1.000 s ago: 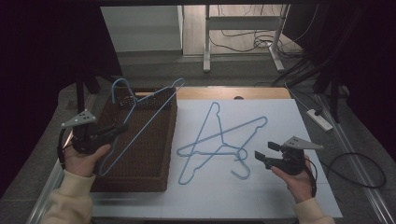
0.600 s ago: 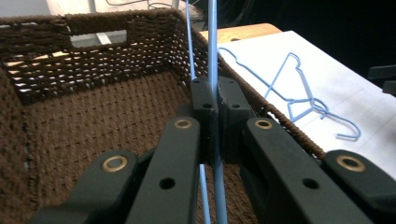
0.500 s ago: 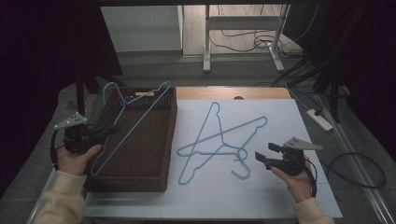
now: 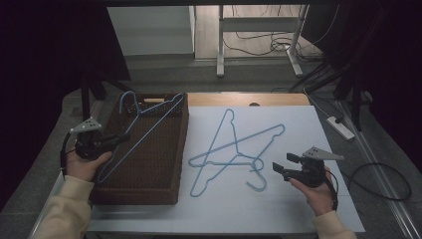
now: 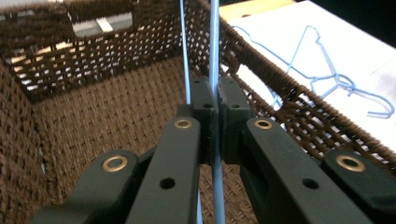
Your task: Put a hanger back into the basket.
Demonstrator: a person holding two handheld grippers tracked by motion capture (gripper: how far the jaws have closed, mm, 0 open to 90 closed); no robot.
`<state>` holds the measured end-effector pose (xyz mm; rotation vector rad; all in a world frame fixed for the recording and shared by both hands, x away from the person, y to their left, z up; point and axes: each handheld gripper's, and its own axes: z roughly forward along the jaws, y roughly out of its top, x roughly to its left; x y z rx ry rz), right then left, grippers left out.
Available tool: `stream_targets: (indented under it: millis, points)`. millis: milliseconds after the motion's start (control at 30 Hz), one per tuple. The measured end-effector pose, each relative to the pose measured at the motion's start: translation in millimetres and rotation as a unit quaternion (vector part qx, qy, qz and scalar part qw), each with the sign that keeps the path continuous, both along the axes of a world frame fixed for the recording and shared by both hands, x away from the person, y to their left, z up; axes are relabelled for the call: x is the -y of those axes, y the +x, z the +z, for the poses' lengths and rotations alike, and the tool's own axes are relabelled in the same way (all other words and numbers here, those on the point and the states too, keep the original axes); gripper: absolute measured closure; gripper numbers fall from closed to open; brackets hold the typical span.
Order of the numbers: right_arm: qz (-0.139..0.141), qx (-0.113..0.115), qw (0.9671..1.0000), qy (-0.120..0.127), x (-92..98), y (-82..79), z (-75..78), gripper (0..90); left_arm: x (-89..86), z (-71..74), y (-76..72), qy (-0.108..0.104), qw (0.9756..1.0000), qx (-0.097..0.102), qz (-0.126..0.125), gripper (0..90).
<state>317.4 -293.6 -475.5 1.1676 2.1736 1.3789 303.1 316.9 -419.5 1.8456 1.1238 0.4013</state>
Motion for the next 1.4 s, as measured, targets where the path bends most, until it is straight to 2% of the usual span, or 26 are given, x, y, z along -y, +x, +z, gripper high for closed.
stream_targets:
  millis: [133, 300, 467, 567, 733, 800, 833, 933, 1000, 1133, 1200, 1267, 1300, 1333, 1400]
  points:
    - [0.000, -0.001, 1.0000, -0.001, -0.4, 0.1, -0.3, 25.8, -0.8, -11.4, 6.5, 0.012, 0.9998, -0.013, 0.001, 87.2]
    - [0.000, -0.004, 1.0000, -0.003, -0.7, 0.6, -1.1, 25.8, 0.3, -20.1, 11.0, 0.017, 0.9996, -0.024, 0.003, 87.2]
    - [0.000, -0.004, 1.0000, -0.004, -0.7, 0.5, -1.5, 25.8, 1.9, -27.5, 16.7, 0.044, 0.9977, -0.047, 0.018, 87.0]
    - [0.000, -0.005, 1.0000, -0.004, -1.1, 0.3, -1.5, 25.8, 0.5, -31.0, 20.7, 0.060, 0.9952, -0.068, 0.037, 86.9]
    - [0.002, -0.004, 1.0000, -0.006, -1.7, 0.0, -1.6, 25.8, -2.5, -33.4, 24.2, 0.067, 0.9924, -0.081, 0.064, 86.9]
    - [0.002, -0.004, 1.0000, -0.006, -1.7, 0.1, -1.6, 25.8, -3.3, -34.6, 25.3, 0.077, 0.9897, -0.088, 0.083, 86.5]
    - [0.002, -0.004, 1.0000, -0.006, -1.6, 0.1, -1.6, 25.8, -4.5, -35.5, 26.2, 0.086, 0.9871, -0.088, 0.103, 85.7]
    - [0.002, -0.004, 1.0000, -0.007, -1.5, 0.0, -1.7, 25.8, -8.0, -34.6, 26.7, 0.090, 0.9832, -0.084, 0.135, 72.0]
    - [0.003, -0.004, 1.0000, -0.007, -1.6, -0.1, -1.7, 25.8, -8.5, -33.7, 26.2, 0.095, 0.9822, -0.079, 0.141, 64.9]
    - [0.003, -0.003, 1.0000, -0.006, -1.6, -0.3, -1.5, 25.8, -5.6, -27.6, 20.4, 0.093, 0.9835, -0.055, 0.145, 42.2]
    - [0.003, -0.004, 1.0000, -0.006, -1.8, 0.0, -1.6, 25.8, -2.6, -22.3, 15.7, 0.079, 0.9871, -0.042, 0.133, 37.6]
    - [0.004, -0.004, 1.0000, -0.006, -2.2, 0.5, -1.9, 25.8, 2.2, -16.0, 10.4, 0.064, 0.9914, -0.033, 0.109, 32.7]
    - [0.006, -0.006, 0.9999, -0.006, -2.6, 1.3, -2.5, 25.8, 7.2, -12.0, 5.5, 0.054, 0.9939, -0.021, 0.094, 29.2]
    - [0.006, -0.006, 0.9999, -0.006, -2.6, 1.3, -2.5, 25.8, 7.2, -12.0, 5.5, 0.054, 0.9939, -0.021, 0.094, 28.6]
    - [0.007, -0.008, 0.9999, -0.010, -3.2, 2.0, -3.5, 25.8, 13.5, -8.3, 0.2, 0.042, 0.9963, -0.012, 0.074, 27.4]
